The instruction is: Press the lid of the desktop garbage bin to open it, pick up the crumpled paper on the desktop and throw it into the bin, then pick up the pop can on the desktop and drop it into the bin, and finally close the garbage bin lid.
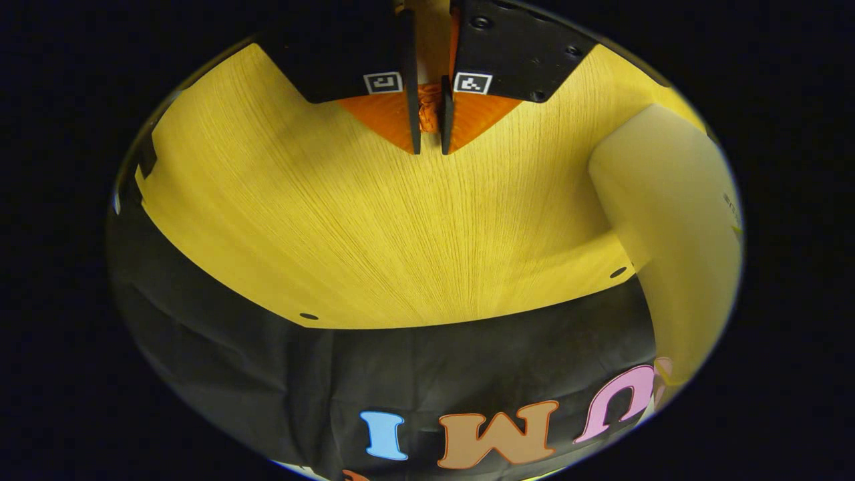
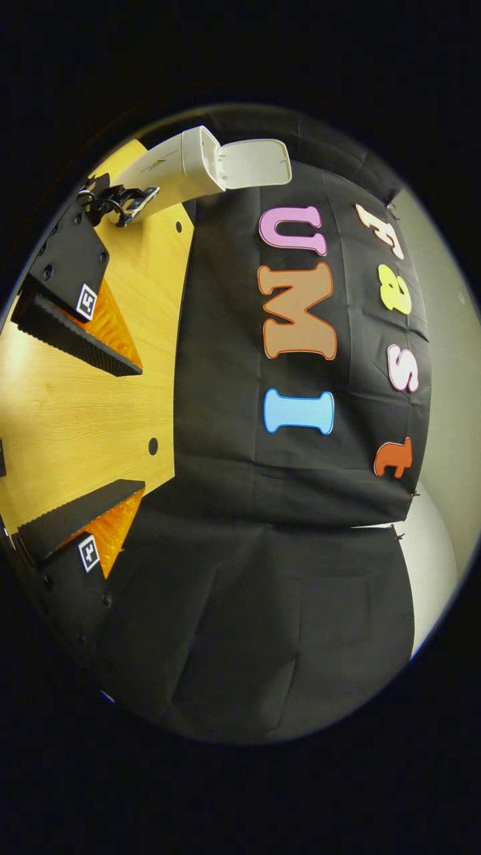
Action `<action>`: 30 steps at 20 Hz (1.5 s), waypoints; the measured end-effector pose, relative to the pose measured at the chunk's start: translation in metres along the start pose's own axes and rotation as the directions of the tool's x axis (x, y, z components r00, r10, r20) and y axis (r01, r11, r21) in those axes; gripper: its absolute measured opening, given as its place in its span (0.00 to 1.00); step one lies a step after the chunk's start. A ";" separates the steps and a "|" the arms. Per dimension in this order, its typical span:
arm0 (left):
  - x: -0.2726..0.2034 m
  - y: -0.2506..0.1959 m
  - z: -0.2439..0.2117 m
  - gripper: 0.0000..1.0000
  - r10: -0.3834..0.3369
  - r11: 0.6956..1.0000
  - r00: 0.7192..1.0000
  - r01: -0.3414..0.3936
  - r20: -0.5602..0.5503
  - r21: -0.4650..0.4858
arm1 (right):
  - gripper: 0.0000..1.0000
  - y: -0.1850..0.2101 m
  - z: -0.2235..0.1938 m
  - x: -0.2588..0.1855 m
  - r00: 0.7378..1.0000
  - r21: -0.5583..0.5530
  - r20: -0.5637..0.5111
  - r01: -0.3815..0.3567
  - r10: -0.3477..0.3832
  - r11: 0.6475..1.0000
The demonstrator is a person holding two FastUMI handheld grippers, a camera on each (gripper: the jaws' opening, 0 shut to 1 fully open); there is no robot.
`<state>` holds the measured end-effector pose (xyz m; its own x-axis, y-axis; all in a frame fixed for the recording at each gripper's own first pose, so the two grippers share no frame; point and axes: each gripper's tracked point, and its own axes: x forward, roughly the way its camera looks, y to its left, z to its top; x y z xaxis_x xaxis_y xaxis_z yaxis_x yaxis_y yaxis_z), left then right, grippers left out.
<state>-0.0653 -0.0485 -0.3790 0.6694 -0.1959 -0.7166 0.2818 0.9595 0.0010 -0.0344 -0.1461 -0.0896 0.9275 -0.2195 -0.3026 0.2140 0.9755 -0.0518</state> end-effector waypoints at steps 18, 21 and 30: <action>-0.136 0.053 0.254 0.06 0.080 0.992 0.810 -0.010 0.581 -0.122 | 1.00 0.048 0.007 0.025 0.992 0.004 0.034 -0.118 0.118 0.993; -0.172 0.090 0.285 0.06 0.159 0.986 0.738 -0.082 0.656 -0.146 | 1.00 0.060 0.006 0.034 0.989 0.027 0.031 -0.146 0.145 0.989; -0.182 0.230 0.253 0.10 0.475 0.879 0.702 -0.353 0.531 -0.319 | 1.00 0.093 0.005 0.051 0.977 0.014 0.020 -0.214 0.214 0.977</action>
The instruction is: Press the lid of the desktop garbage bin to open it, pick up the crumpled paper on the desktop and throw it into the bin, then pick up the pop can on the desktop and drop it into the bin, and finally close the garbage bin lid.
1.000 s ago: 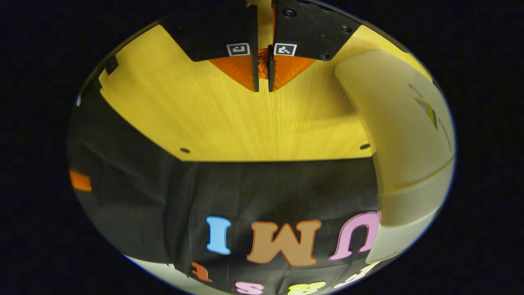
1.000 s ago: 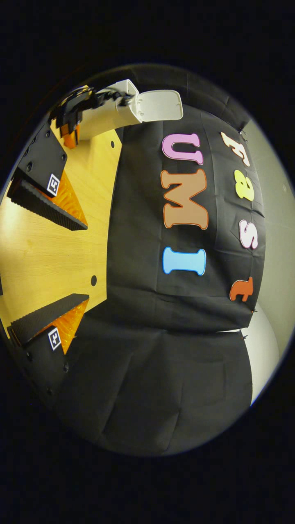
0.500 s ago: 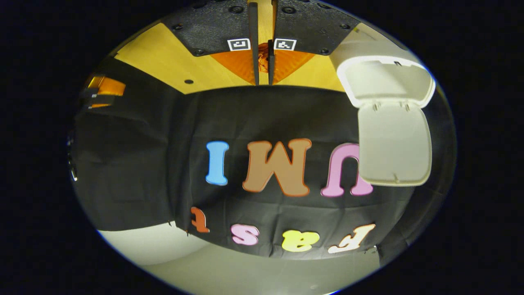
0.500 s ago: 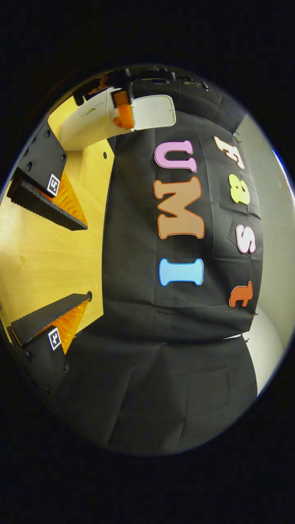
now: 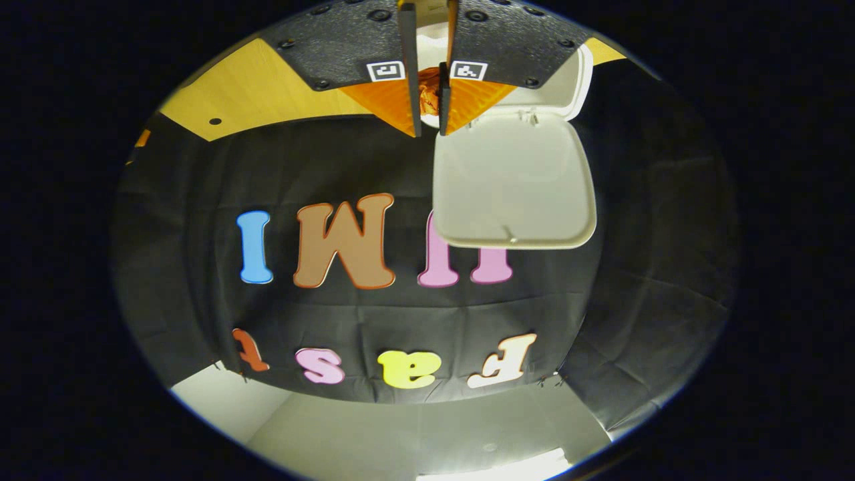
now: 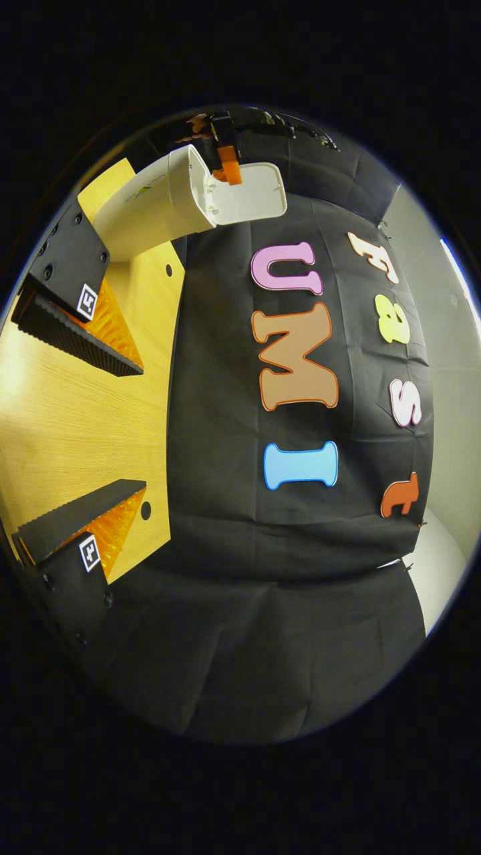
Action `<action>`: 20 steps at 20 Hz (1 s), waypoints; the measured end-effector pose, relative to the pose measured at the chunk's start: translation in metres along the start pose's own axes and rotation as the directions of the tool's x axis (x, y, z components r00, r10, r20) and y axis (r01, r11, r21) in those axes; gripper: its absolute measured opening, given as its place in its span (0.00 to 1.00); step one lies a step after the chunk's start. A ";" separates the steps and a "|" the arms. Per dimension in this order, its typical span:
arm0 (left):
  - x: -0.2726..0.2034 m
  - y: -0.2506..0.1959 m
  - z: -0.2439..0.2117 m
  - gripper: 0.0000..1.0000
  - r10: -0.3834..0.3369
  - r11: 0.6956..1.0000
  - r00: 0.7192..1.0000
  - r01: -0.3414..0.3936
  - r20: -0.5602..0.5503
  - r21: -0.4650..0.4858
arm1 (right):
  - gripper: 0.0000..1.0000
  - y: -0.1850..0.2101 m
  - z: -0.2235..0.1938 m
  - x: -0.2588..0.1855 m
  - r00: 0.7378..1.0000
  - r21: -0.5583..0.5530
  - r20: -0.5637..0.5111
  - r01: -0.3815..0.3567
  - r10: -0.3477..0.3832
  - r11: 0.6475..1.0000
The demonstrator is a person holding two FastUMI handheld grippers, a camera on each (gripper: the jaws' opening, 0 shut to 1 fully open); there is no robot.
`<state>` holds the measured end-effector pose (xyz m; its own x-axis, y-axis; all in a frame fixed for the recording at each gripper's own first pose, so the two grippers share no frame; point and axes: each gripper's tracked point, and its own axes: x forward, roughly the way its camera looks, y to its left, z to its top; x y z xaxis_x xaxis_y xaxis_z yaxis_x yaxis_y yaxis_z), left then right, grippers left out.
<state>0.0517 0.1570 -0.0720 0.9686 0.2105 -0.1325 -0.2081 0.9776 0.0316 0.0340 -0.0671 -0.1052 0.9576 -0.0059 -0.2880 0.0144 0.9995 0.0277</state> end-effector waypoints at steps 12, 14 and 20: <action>0.015 0.024 0.103 0.91 0.091 0.994 0.988 -0.097 0.127 0.048 | 1.00 0.005 -0.007 0.007 0.999 0.000 -0.017 -0.042 0.042 0.999; 0.023 0.030 0.126 0.91 0.105 0.992 0.985 -0.113 0.135 0.048 | 1.00 0.006 -0.011 0.006 0.998 0.016 -0.021 -0.053 0.053 0.998; 0.074 0.056 0.177 0.90 0.145 0.989 0.982 -0.145 0.118 -0.013 | 1.00 0.004 -0.031 0.002 0.996 0.051 -0.057 -0.065 0.068 0.997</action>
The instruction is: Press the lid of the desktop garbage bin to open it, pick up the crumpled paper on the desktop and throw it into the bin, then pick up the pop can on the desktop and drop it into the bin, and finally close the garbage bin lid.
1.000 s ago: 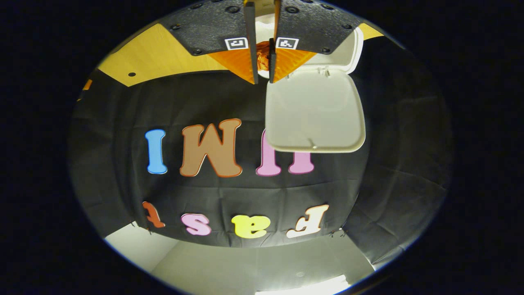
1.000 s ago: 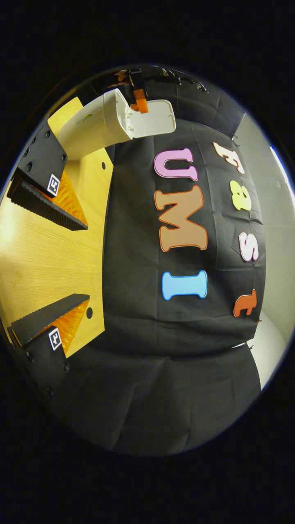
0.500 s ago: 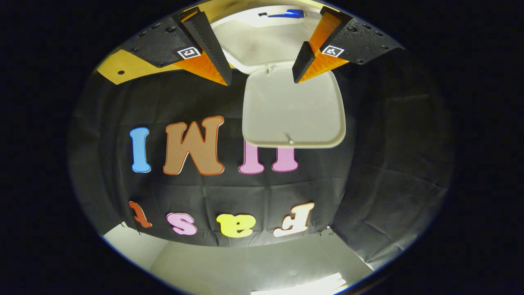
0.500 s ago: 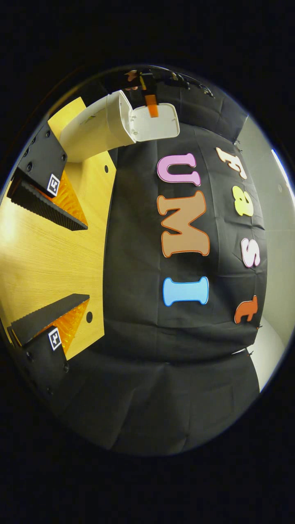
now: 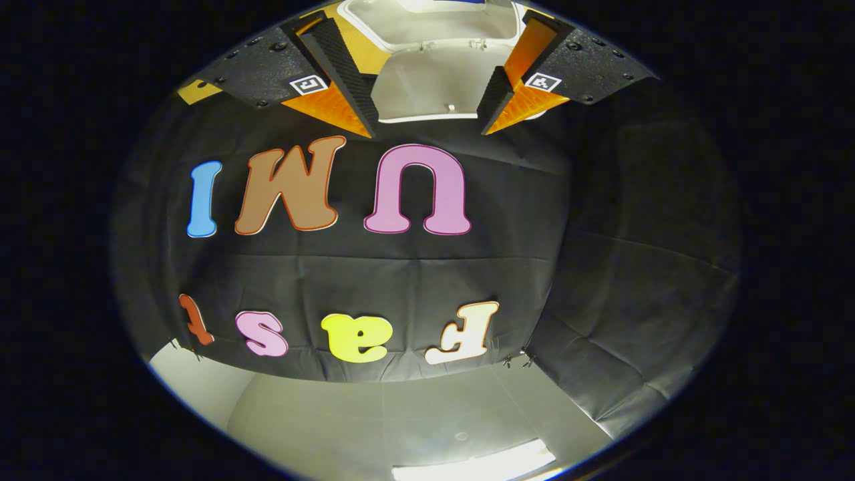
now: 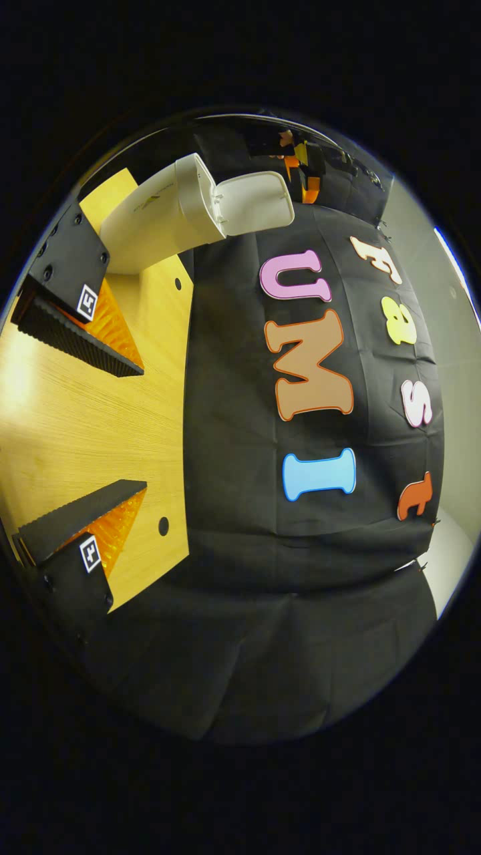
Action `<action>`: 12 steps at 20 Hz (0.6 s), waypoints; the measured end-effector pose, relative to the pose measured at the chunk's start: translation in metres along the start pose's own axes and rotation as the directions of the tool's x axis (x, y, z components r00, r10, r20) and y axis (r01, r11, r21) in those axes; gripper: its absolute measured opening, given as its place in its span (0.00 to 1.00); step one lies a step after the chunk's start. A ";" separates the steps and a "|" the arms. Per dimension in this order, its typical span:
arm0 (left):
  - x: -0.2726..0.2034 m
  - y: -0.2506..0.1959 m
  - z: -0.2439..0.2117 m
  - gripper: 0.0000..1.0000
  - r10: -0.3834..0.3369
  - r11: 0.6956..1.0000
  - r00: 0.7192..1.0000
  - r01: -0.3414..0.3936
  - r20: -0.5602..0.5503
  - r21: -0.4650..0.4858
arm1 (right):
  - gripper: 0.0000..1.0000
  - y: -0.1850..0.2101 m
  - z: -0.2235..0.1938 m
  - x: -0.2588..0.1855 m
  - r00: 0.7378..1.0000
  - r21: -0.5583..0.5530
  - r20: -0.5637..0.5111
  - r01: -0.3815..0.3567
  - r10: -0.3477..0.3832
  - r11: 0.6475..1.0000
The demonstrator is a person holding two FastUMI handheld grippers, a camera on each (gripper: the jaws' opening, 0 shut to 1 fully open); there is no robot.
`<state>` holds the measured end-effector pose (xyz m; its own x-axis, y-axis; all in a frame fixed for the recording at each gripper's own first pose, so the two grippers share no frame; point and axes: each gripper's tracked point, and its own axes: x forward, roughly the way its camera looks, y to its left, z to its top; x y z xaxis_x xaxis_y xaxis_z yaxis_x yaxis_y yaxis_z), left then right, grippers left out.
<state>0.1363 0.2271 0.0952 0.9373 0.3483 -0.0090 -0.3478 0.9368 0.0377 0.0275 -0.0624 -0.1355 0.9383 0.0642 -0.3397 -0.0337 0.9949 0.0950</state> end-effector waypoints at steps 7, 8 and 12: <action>0.055 0.015 -0.041 0.92 0.031 0.995 0.975 -0.010 -0.218 0.098 | 0.99 0.001 0.007 -0.002 1.000 -0.019 0.022 0.001 -0.001 1.000; 0.054 0.016 -0.048 0.91 0.028 0.998 0.970 -0.013 -0.243 0.061 | 0.99 0.001 0.008 -0.002 1.000 -0.019 0.022 0.001 -0.001 1.000; 0.044 0.012 -0.049 0.89 0.017 1.000 0.967 -0.015 -0.256 0.011 | 0.99 0.000 0.011 -0.004 1.000 -0.025 0.027 0.000 0.001 1.000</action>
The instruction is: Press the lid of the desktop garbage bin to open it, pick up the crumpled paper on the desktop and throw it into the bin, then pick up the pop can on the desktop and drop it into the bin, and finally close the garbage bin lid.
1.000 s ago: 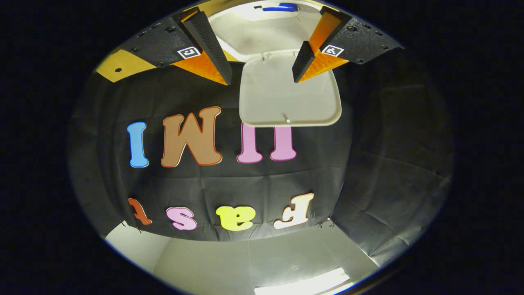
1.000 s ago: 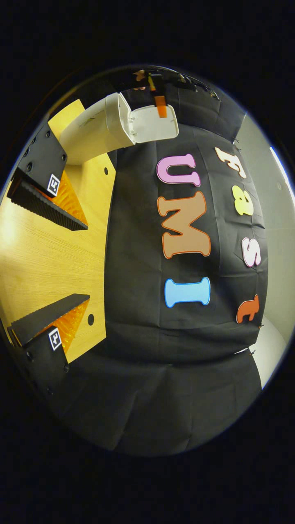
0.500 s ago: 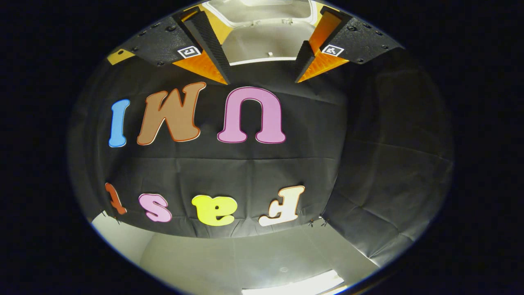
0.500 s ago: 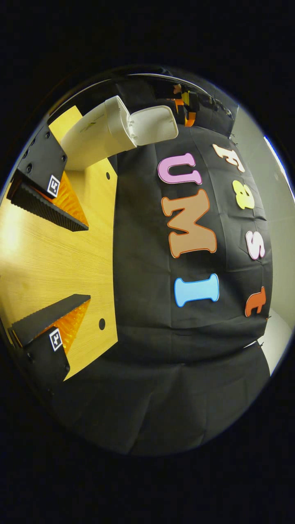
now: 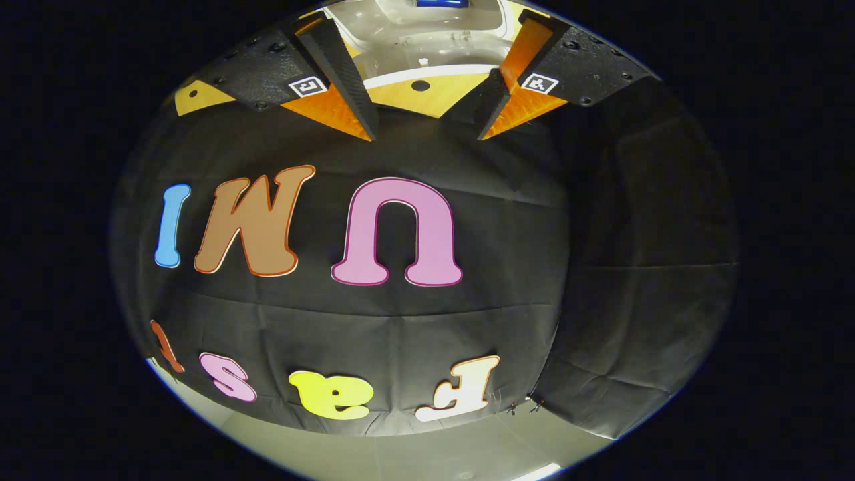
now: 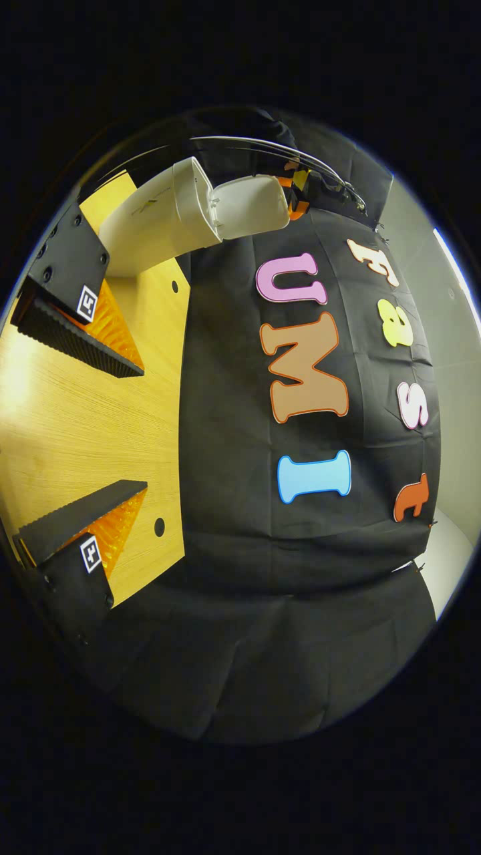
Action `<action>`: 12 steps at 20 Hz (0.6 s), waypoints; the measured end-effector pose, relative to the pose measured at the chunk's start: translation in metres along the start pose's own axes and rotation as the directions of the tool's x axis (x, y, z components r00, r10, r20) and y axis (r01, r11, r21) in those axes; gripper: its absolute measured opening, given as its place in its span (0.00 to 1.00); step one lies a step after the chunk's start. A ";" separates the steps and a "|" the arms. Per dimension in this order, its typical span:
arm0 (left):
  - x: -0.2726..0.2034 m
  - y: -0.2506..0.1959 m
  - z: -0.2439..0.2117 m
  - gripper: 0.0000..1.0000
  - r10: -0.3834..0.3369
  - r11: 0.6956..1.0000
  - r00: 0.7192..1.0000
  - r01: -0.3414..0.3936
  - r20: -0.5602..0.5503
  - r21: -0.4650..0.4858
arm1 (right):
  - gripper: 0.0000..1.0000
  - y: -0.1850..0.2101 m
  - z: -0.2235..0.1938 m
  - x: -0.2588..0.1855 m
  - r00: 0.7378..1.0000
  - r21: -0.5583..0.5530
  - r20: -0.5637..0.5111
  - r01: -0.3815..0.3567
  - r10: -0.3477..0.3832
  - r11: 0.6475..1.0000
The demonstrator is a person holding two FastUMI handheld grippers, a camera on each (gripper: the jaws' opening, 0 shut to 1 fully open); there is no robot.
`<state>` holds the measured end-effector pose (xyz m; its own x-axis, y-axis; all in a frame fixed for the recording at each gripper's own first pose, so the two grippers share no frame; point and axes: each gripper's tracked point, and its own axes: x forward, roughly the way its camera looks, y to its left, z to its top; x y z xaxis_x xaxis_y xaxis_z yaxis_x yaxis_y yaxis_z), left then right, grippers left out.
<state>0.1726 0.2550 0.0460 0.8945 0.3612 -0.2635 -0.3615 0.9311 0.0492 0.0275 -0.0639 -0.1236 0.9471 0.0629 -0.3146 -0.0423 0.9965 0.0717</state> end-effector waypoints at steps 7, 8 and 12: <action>-0.062 -0.023 -0.034 0.89 -0.069 0.997 0.997 0.069 -0.046 -0.021 | 0.99 0.010 0.004 0.007 0.999 0.010 0.003 -0.034 0.034 0.999; -0.072 -0.028 -0.043 0.90 -0.083 0.996 0.995 0.082 -0.058 -0.023 | 0.99 0.015 0.003 0.009 0.999 0.008 0.000 -0.048 0.048 0.999; -0.102 -0.036 -0.083 0.93 -0.110 0.994 0.987 0.107 -0.120 -0.033 | 0.99 0.032 0.001 0.014 0.995 0.001 -0.014 -0.097 0.097 0.995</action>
<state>0.0728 0.1800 -0.0084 0.8906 0.2479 -0.3812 -0.2727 0.9620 -0.0113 0.0399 -0.0311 -0.1249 0.9342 0.1595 -0.3192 -0.1331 0.9857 0.1031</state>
